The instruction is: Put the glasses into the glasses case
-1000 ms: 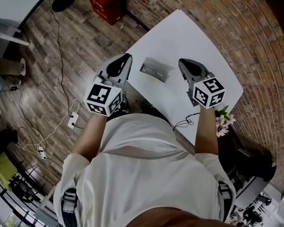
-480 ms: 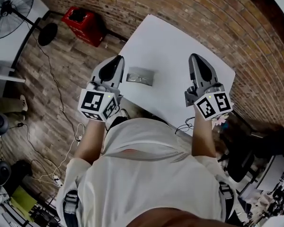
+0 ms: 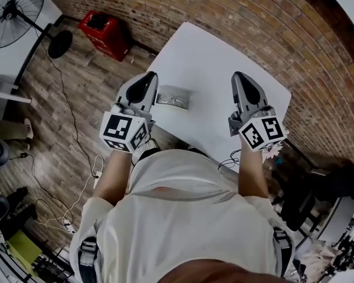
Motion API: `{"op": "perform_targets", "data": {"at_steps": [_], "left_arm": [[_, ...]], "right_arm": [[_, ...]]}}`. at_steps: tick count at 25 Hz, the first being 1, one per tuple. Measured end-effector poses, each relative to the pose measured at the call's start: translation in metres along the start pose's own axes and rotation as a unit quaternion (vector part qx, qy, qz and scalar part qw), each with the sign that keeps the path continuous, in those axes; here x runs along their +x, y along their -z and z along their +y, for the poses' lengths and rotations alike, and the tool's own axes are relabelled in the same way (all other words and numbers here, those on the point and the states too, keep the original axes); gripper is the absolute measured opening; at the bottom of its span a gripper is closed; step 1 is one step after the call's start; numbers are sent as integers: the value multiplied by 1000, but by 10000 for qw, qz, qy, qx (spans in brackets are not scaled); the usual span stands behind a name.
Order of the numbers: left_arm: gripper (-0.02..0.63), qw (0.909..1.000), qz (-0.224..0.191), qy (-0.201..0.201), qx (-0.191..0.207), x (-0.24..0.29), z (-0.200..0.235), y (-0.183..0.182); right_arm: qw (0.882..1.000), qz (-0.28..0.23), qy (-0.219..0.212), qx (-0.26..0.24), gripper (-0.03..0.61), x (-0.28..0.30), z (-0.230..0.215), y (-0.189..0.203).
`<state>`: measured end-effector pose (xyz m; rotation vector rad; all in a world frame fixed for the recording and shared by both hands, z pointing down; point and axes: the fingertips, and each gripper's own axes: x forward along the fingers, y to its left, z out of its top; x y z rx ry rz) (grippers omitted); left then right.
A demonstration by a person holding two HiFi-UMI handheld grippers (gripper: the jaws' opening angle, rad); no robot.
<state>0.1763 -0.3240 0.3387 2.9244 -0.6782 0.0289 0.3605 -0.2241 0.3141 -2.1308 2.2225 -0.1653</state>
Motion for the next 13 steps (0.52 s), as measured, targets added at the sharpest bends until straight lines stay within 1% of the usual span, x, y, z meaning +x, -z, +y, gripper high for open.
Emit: {"op": "perform_targets", "data": {"at_steps": [8,13], "left_arm": [[29,9999,14,-121,-67,-8,3,4],[29,9998,64,-140,-89,-7,2,10]], "right_arm": [[9995,196,-254,55,51,6,11,11],[9991,204,-347,110,51,7,13,16]]}}
